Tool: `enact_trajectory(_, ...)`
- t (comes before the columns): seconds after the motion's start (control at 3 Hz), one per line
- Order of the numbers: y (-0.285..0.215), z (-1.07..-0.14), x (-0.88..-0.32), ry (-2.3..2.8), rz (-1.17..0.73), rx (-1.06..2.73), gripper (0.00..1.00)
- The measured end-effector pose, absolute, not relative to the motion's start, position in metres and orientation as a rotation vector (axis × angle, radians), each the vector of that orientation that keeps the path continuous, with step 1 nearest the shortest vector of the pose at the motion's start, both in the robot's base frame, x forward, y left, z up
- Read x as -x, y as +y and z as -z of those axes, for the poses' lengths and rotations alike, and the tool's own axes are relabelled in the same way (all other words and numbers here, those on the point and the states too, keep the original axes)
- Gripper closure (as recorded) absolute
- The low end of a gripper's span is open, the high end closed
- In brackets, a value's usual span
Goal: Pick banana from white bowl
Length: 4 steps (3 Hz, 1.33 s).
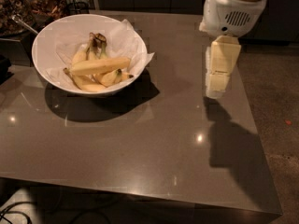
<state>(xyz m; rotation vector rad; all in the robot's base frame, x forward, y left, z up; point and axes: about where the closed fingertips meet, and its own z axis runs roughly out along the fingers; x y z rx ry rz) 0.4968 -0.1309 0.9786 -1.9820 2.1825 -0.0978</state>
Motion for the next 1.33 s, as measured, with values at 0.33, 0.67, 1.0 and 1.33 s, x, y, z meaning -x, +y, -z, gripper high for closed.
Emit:
enact_trajectory(0.33,-0.123,-0.980,-0.505,2.150,0.108,1.968,0.00)
enact_trajectory(0.67,-0.096,-0.985,-0.515,2.086,0.105,1.984,0.00)
enact_trajectory(1.0,-0.058,-0.984,-0.533,2.050,0.089,2.045,0.00)
enact_trajectory(1.33,-0.007,-0.985,-0.560,1.957,0.060,2.125,0.00)
